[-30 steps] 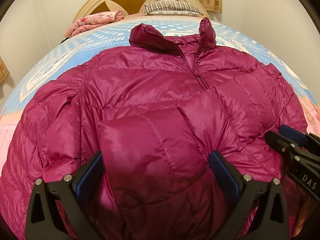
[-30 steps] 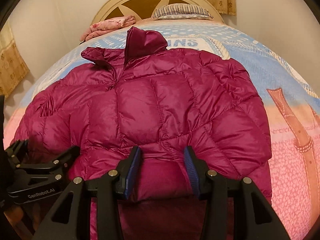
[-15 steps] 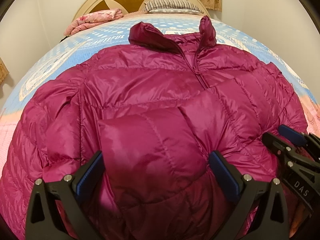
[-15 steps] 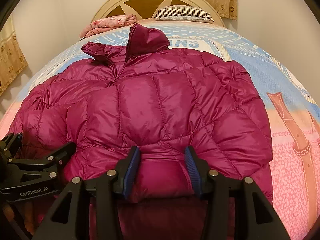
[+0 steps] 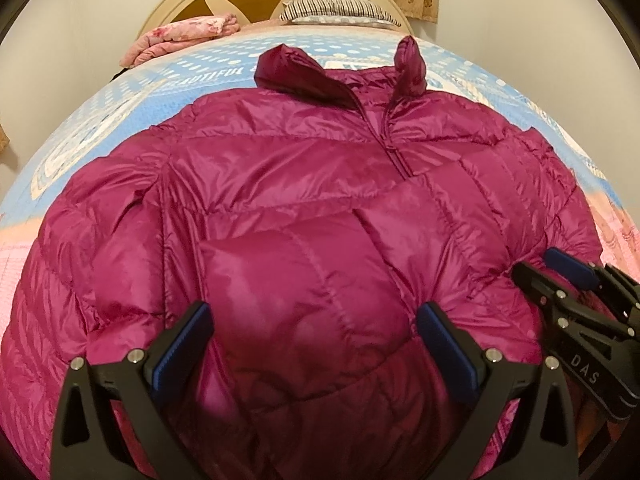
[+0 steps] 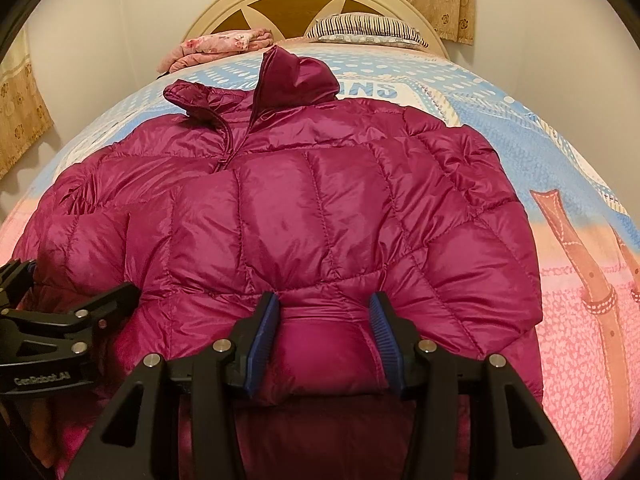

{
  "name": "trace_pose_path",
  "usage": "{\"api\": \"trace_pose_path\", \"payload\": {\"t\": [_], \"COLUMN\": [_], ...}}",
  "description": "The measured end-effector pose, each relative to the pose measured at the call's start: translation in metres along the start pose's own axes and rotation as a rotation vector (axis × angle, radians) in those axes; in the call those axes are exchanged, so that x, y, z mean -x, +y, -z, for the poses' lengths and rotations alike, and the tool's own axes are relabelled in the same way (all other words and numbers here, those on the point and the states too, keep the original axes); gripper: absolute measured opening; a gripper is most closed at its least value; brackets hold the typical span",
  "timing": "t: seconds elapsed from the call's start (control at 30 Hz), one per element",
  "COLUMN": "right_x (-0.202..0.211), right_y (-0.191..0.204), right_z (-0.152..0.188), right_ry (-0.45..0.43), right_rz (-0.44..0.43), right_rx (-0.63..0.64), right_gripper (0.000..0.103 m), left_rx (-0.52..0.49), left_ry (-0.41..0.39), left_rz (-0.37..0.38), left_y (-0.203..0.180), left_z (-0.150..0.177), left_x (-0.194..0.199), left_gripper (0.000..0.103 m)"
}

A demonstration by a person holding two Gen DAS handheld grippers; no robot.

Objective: Fold large clothes
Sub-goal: 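Grasp the cuff of the sleeve nearest the left gripper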

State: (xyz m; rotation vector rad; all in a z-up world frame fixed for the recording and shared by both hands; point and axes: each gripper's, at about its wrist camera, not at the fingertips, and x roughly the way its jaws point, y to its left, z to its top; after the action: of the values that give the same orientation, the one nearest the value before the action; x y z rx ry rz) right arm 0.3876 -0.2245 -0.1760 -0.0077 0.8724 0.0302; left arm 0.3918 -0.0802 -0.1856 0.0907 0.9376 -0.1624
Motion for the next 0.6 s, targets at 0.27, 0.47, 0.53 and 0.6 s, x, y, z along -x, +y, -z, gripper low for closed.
{"api": "trace_pose_path", "payload": {"t": [0.27,0.47,0.53,0.6], "right_x": [0.000,0.000,0.000,0.001], "right_y": [0.000,-0.001,-0.001,-0.002], "right_z": [0.000,0.000,0.000,0.000], "right_ry": [-0.002,-0.005,-0.007,-0.008], "right_rz": [-0.006,-0.013,-0.018,-0.022], "right_rx": [-0.006,-0.011,-0.014,-0.016], "right_gripper": [0.050,0.050,0.050,0.050], "left_rx": [0.021,0.129,0.189,0.244], "left_ry": [-0.134,-0.205,-0.195,-0.171], "left_rz": [-0.082,-0.315,-0.353,-0.371], "left_y": [0.054,0.172,0.203,0.226], "left_z": [0.029,0.097,0.120,0.142], "left_x": [0.081,0.155,0.169,0.175], "left_gripper": [0.103,0.103,0.103,0.103]}}
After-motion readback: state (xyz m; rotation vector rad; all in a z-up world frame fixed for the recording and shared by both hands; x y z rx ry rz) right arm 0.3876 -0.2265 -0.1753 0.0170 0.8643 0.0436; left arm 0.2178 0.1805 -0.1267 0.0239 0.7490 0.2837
